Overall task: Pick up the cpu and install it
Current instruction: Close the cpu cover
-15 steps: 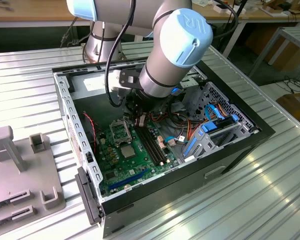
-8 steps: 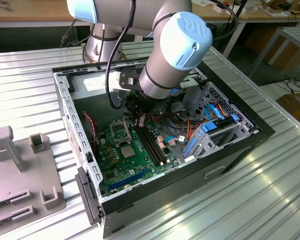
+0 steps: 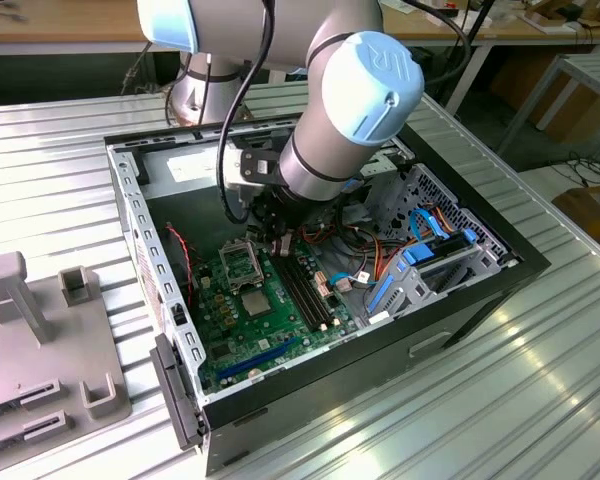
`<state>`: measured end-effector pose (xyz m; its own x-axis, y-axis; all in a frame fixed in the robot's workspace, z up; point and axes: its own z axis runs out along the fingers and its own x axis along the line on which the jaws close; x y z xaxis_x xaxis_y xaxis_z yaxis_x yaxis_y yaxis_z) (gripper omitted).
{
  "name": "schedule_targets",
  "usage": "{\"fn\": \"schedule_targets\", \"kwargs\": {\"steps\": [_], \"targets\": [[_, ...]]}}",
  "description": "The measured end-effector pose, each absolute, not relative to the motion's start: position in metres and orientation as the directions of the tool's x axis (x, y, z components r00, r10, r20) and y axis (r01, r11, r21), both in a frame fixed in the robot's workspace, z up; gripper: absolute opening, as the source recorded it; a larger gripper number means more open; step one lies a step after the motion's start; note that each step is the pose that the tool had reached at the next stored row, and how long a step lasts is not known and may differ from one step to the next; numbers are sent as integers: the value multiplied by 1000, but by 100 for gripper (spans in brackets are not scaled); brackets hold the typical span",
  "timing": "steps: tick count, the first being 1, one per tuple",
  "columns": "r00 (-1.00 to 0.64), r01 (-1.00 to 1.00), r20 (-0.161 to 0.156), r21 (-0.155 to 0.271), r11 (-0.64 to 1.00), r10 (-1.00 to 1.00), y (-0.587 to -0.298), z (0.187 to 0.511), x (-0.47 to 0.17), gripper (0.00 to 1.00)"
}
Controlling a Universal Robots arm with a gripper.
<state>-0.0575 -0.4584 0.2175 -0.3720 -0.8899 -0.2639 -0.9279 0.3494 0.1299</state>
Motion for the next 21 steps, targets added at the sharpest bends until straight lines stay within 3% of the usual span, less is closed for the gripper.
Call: {"fn": "schedule_targets", "kwargs": {"steps": [21], "targets": [[-362,-932,-281,134,337,-889,-456,209,-63,11]]}}
